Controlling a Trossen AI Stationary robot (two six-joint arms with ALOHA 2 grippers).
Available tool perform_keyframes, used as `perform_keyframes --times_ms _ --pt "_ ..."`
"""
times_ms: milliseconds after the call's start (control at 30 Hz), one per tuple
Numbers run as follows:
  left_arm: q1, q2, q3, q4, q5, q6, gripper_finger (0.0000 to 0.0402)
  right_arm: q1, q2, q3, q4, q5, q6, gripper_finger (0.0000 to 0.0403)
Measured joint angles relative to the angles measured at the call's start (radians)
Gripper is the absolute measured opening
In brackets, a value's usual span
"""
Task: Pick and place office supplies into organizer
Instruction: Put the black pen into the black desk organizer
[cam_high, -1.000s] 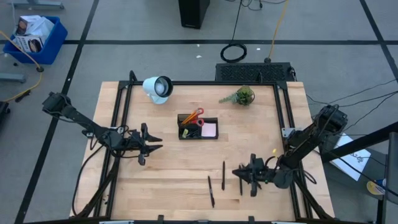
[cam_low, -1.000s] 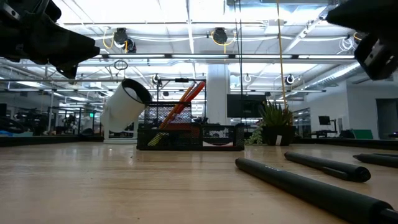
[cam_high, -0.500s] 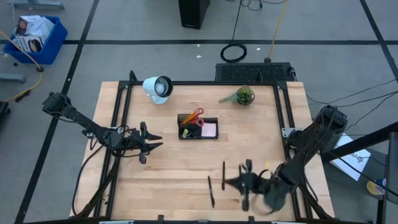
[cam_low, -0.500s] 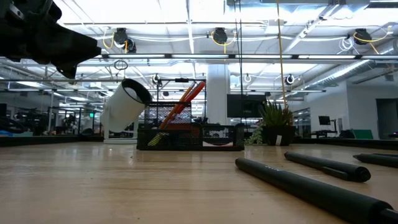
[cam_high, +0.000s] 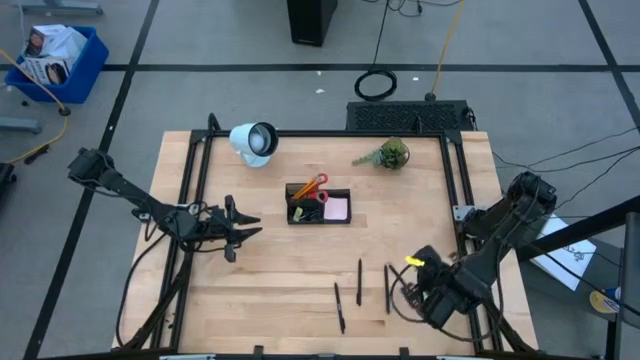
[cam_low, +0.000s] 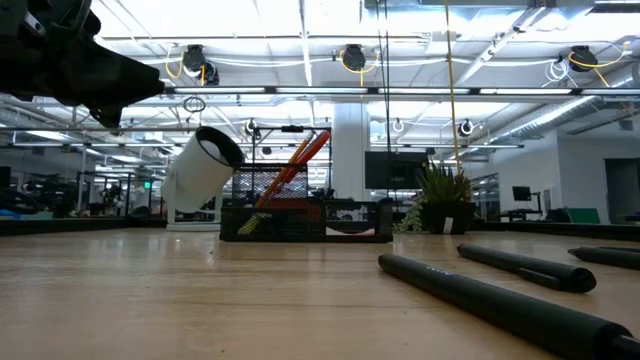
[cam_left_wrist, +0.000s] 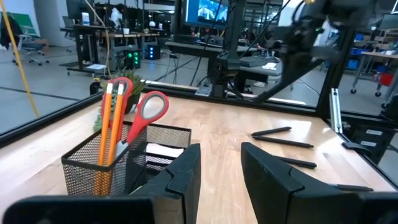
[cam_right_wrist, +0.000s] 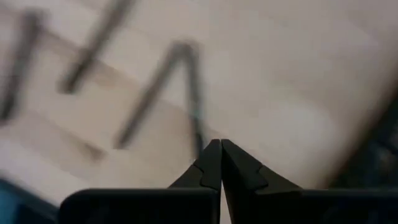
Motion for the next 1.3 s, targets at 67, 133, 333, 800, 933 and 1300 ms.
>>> perform_keyframes --times_ms 67,133,333,800,933,1300 --pt "0.000 0.000 0.000 0.000 0.000 -0.004 0.0118 -0.001 -0.001 0.000 -0.070 -0.080 0.057 0.0000" --pt "0.000 0.000 0.000 0.000 0.001 -0.004 0.0118 0.002 0.000 0.000 -0.105 -0.119 0.089 0.0000" --pt "0.000 0.000 0.000 0.000 0.002 -0.004 0.0118 -0.022 0.006 -0.012 0.017 -0.115 0.047 0.0000" --pt "0.000 0.000 0.000 0.000 0.003 -0.006 0.0118 -0.040 0.006 -0.254 0.514 -0.260 0.182 0.0000" --pt "0.000 0.000 0.000 0.000 0.003 -0.006 0.0118 -0.050 0.006 -0.330 0.551 -0.380 0.301 0.0000" --pt "0.000 0.000 0.000 0.000 0.003 -0.006 0.0118 -0.038 0.005 -0.363 0.668 -0.260 0.306 0.0000"
